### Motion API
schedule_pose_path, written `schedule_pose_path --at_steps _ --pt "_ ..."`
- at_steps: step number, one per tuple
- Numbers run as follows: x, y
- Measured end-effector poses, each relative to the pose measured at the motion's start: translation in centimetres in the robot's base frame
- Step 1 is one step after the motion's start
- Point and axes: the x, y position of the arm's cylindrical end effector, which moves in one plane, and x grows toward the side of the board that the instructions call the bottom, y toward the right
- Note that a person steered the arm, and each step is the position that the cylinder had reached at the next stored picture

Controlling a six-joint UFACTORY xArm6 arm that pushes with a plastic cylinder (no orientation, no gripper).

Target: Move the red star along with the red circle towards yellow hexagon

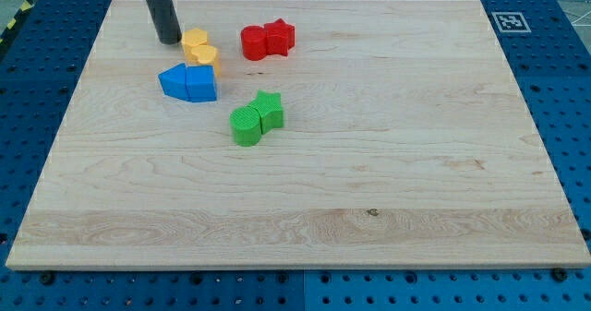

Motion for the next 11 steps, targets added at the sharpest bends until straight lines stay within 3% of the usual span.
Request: schedule_pose_path --at_steps 2,4,5,8,11 --pt "-3.3 6.3" --pt "-3.2 16.8" --pt "-2.2 19.0" --pt "3.8 19.0" --pt "4.0 16.4"
